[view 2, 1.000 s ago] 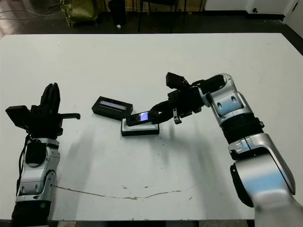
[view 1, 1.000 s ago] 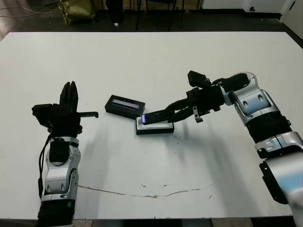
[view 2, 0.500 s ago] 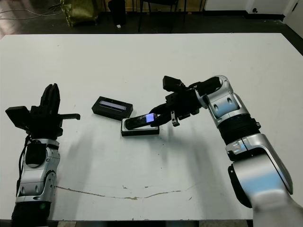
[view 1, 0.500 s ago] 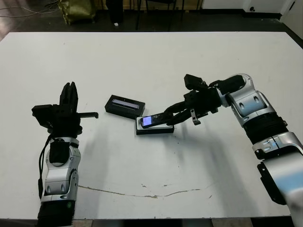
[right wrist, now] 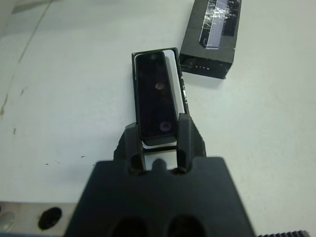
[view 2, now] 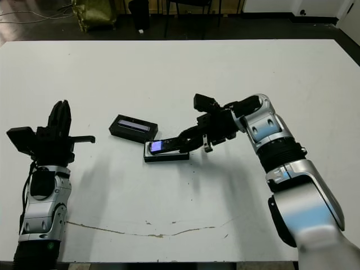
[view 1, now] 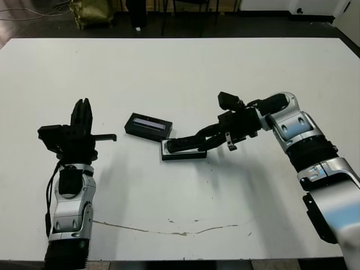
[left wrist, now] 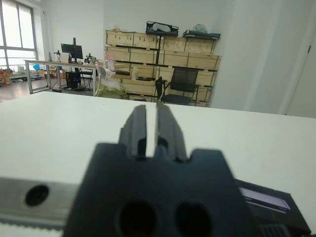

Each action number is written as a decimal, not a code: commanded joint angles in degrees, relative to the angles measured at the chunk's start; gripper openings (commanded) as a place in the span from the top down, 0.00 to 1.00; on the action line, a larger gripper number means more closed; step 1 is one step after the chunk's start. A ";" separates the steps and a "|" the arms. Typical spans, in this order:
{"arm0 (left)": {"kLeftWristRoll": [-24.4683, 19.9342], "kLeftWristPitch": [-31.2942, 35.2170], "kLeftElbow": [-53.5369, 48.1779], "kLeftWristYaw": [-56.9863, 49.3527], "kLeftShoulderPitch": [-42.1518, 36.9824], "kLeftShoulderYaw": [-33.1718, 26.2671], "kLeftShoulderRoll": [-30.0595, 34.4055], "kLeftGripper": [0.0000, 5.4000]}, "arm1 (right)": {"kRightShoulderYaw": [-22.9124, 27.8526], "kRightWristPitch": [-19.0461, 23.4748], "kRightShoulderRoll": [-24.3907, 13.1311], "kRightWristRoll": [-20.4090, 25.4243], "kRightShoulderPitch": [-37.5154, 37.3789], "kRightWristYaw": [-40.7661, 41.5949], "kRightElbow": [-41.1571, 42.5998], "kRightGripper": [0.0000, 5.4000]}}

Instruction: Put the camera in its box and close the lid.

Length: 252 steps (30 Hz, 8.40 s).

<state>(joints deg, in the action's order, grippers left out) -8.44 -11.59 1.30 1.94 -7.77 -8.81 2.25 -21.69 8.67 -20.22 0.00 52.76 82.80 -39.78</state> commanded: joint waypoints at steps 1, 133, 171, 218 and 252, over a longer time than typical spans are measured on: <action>0.46 1.22 0.09 -0.23 1.21 0.15 0.08 1.00 | 0.07 -0.79 -0.08 -0.63 -0.43 -0.38 -0.63 0.99; 0.84 -1.18 0.85 0.02 2.27 0.56 -1.44 1.00 | -1.65 -11.81 -1.54 -20.52 -31.87 -49.32 35.94 1.00; 1.14 1.95 -1.70 4.46 -3.62 -2.28 8.20 1.00 | 23.48 3.28 2.27 9.20 -33.24 -54.90 47.07 1.00; 35.31 12.74 75.88 42.91 -63.09 33.32 11.06 1.00 | 24.89 -2.25 2.40 11.51 -37.56 -56.30 42.58 1.00; 42.75 8.79 75.95 53.28 -61.91 40.20 10.93 1.00 | 23.80 -0.33 2.36 10.67 -37.90 -56.89 43.27 1.00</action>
<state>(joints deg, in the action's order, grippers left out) 33.61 -2.89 76.56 53.62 -71.68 30.74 13.61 2.43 6.97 -17.51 11.04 15.52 26.18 3.70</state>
